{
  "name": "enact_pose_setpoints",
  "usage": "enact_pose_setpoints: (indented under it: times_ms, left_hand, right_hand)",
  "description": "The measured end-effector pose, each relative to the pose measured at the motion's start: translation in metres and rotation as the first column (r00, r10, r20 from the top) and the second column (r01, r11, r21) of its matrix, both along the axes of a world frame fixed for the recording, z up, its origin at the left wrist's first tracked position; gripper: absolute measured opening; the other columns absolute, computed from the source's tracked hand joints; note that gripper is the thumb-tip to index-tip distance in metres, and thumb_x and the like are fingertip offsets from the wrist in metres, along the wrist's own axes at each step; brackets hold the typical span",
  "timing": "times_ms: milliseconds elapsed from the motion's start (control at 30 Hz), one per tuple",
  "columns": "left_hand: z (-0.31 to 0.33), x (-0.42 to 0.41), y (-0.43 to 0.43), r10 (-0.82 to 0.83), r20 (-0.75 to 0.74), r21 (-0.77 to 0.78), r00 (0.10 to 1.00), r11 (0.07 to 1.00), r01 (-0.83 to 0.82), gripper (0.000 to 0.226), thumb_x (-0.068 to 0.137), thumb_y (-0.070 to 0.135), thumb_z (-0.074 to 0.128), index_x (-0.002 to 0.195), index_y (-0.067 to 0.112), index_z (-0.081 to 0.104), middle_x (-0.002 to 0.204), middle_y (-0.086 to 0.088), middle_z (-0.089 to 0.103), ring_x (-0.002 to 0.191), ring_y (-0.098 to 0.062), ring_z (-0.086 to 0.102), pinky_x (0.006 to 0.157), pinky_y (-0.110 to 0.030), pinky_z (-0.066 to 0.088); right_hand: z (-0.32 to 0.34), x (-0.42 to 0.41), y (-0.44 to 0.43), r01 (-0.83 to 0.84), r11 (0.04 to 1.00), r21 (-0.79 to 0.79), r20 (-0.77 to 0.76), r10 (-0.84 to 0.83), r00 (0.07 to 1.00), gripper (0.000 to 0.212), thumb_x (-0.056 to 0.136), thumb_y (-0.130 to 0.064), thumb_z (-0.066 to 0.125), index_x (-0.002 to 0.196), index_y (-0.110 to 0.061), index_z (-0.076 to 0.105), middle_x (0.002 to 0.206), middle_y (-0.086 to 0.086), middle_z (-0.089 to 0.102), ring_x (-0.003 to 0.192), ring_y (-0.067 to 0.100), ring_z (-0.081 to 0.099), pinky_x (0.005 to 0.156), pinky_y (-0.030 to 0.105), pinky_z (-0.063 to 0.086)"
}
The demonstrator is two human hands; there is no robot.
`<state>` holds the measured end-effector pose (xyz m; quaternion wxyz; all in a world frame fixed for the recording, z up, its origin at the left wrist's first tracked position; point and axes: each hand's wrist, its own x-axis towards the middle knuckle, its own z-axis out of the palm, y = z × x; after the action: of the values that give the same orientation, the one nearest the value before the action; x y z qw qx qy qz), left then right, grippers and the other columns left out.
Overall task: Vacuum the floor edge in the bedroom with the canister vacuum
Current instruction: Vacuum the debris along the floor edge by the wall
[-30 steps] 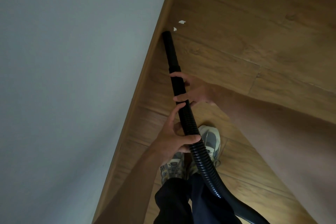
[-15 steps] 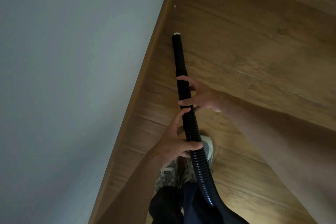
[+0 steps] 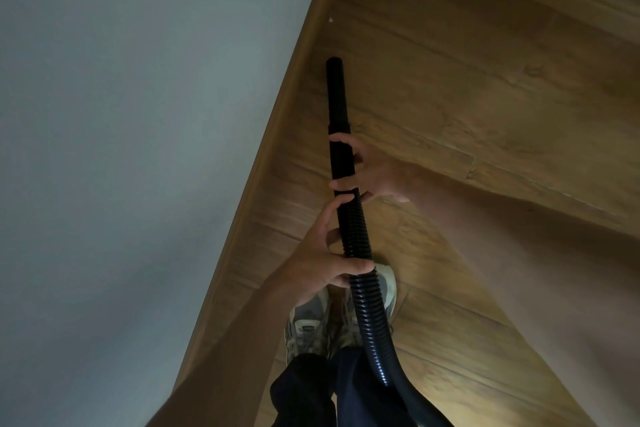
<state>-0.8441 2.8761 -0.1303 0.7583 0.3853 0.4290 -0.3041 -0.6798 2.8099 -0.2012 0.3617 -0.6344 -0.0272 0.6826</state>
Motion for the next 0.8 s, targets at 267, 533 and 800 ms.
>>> enact_pose_setpoints:
  times_ms: [267,533,800]
  left_hand:
    - [0.016,0.035,0.009,-0.04,0.043,0.007,0.998,0.999,0.04,0.097,0.074,-0.012,0.079,0.133,0.055,0.043,0.136,-0.008,0.052,0.116,-0.031,0.064,0.072,-0.042,0.061]
    - [0.012,0.054,0.01,-0.04,0.06,-0.027,0.997,0.999,0.042,0.096,0.073,-0.013,0.078,0.129,0.057,0.045,0.136,-0.012,0.052,0.114,-0.04,0.064,0.084,-0.058,0.058]
    - [0.004,0.069,0.023,-0.054,0.063,0.028,0.997,0.998,0.053,0.094,0.072,-0.013,0.079,0.128,0.056,0.046,0.136,-0.008,0.054,0.112,-0.027,0.066,0.075,-0.05,0.062]
  right_hand:
    - [0.021,0.041,0.009,-0.056,0.998,-0.039,-0.001,0.056,0.998,0.088,0.084,-0.01,0.079,0.148,-0.05,0.034,0.136,0.003,0.051,0.109,0.02,0.063,0.081,0.038,0.061]
    - [0.021,0.063,0.014,-0.093,0.993,-0.066,0.008,0.094,0.996,0.086,0.085,-0.008,0.078,0.145,-0.052,0.035,0.131,0.0,0.049,0.112,0.019,0.06,0.085,0.042,0.061]
    - [0.013,0.075,0.028,-0.071,0.996,-0.056,0.029,0.073,0.997,0.088,0.084,-0.007,0.078,0.146,-0.05,0.035,0.134,0.003,0.051,0.111,0.021,0.061,0.076,0.037,0.062]
